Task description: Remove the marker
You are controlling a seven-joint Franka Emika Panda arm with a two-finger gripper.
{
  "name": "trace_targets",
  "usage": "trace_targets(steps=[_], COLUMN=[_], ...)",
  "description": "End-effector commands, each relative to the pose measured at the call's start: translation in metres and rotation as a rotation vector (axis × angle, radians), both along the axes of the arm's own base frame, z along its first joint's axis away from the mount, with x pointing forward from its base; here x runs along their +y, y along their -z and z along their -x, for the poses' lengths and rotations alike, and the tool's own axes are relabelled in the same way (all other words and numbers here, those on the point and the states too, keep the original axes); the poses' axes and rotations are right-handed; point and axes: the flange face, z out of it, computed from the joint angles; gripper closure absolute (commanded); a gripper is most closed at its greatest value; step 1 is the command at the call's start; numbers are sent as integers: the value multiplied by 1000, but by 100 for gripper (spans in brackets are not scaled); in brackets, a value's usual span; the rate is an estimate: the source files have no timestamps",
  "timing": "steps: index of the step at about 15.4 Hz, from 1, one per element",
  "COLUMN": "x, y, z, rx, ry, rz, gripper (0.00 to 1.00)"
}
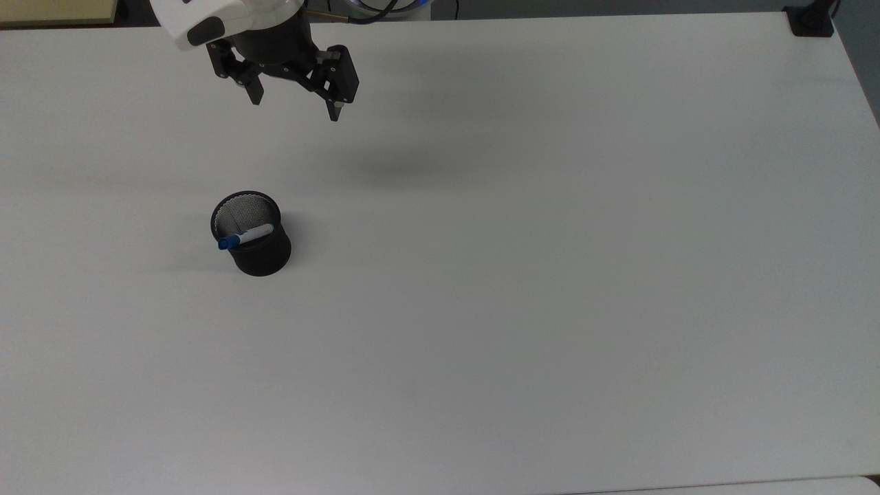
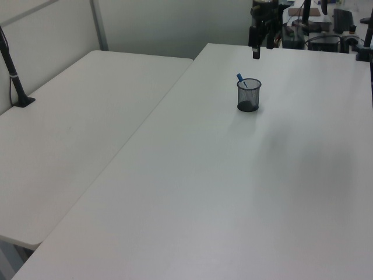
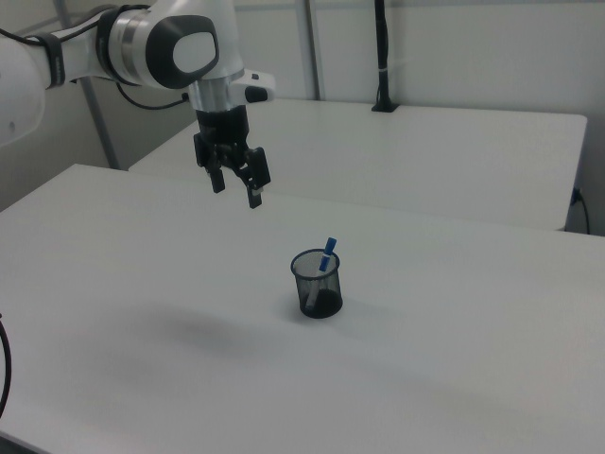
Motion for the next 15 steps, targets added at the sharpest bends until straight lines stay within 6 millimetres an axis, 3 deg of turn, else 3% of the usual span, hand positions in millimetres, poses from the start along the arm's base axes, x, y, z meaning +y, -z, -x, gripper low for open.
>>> trace_targets(steps=[1,15], x=[-6,-6], y=[-17,-17], z=[7,8], rx=[-11,-6], ry=[32,-20], rz=[-1,1], gripper=[0,0])
